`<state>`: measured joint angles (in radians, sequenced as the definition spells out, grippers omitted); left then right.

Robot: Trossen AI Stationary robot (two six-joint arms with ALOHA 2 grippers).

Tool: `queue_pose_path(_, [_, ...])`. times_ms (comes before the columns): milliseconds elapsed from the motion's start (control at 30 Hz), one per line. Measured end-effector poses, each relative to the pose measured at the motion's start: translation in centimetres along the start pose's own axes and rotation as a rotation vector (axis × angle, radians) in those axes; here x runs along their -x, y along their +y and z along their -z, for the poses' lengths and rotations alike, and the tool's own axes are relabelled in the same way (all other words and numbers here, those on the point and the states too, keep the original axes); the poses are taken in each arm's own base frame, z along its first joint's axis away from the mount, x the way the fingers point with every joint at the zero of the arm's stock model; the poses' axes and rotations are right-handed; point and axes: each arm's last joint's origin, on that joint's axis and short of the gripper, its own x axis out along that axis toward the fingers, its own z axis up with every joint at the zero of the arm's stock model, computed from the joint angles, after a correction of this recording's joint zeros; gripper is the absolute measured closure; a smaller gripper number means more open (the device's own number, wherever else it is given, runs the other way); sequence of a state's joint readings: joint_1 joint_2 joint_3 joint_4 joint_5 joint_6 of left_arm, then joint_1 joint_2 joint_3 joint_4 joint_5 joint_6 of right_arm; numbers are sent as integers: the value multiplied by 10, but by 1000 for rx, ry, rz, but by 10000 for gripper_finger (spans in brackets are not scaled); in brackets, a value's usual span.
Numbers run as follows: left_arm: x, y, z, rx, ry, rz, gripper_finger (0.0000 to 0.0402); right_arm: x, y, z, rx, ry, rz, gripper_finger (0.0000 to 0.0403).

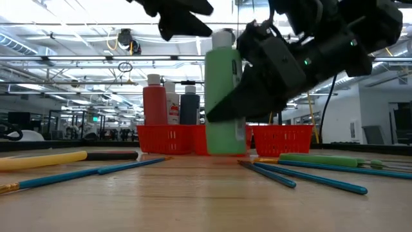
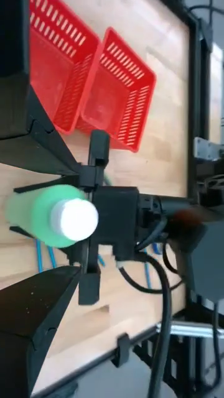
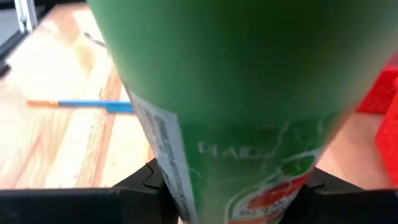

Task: Pick & Place Paint Supplies
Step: Put the green paint bottle into the left red bin

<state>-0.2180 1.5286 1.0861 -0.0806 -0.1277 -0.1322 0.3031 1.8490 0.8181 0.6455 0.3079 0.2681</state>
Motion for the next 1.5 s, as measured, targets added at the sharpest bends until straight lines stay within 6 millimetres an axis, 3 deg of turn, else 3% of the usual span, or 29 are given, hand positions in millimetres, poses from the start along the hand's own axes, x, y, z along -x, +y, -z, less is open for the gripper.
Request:
queue_pose_path(400, [-31,-2,15,-5,58,-12,147,-5,0,5,19,1,3,241])
queue_pose_path(900, [-41,-1,20,-7,57,-22,149,-5,-1,6,21,8,6,241])
queue_pose_path(1033, [-41,-1,17,-39,30,-10,181,-5,-1,6,21,8,5,241])
queue_pose_path(1233, [-41,-1,17,-13,33,-8,273,-5,-1,6,19,11,6,241])
queue_pose_path(1500, [-36,-1,15,-5,35,-13,280,-5,-1,5,16,-4,3,208])
